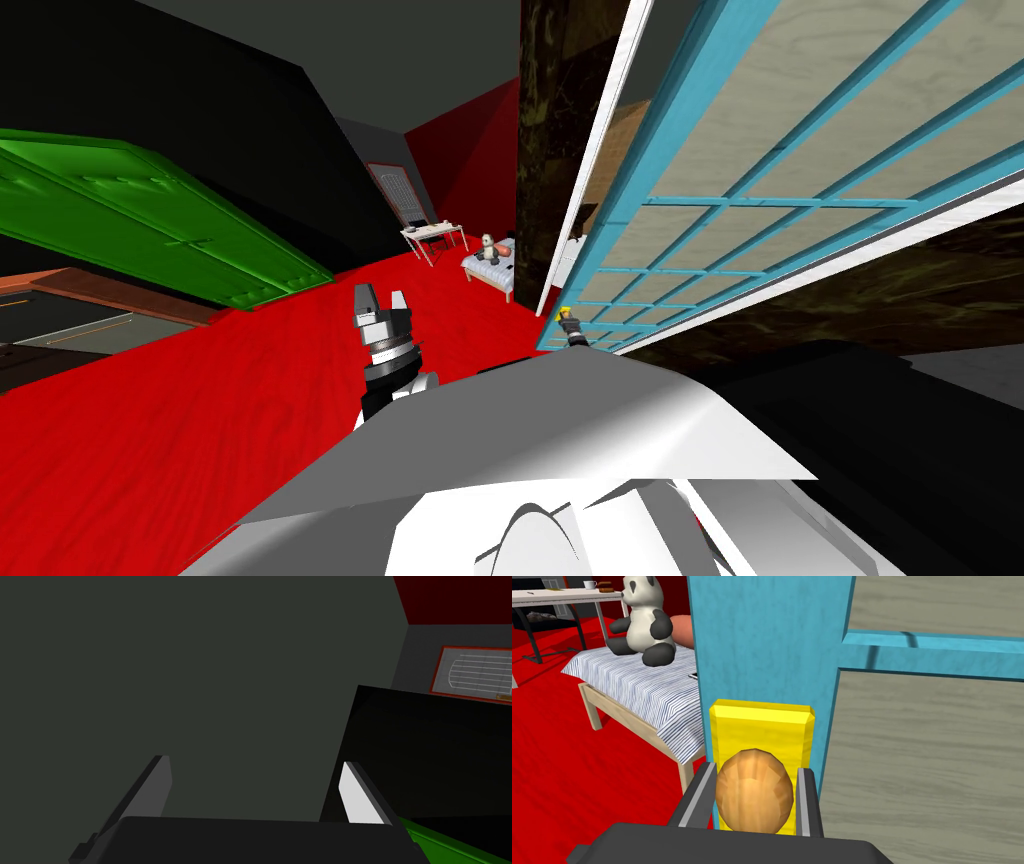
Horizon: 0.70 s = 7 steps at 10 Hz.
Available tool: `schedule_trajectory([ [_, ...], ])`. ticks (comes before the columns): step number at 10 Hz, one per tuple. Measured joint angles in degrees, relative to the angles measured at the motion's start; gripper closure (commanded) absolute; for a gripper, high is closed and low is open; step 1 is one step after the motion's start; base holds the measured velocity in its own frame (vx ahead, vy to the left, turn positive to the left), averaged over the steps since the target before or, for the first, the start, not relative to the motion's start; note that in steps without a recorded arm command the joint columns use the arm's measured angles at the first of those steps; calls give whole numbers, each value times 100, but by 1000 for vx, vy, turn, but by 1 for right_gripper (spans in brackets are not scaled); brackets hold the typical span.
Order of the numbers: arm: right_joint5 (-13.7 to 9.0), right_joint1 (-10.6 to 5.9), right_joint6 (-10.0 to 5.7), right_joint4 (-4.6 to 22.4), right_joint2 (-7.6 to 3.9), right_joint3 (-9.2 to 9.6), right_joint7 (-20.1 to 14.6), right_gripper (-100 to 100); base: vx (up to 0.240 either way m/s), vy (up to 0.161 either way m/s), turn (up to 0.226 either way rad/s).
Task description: Pull the door open
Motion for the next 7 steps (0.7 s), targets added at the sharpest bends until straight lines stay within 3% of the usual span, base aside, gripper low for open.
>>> schedule_trajectory([
  [2,107,81,-72,-79,-93,167,-141,100,-261,-38,57],
  [4,183,138,-128,-63,-108,290,-226,100,-125,-10,36],
  [7,316,231,-282,-144,-243,478,-387,100,-214,-40,52],
])
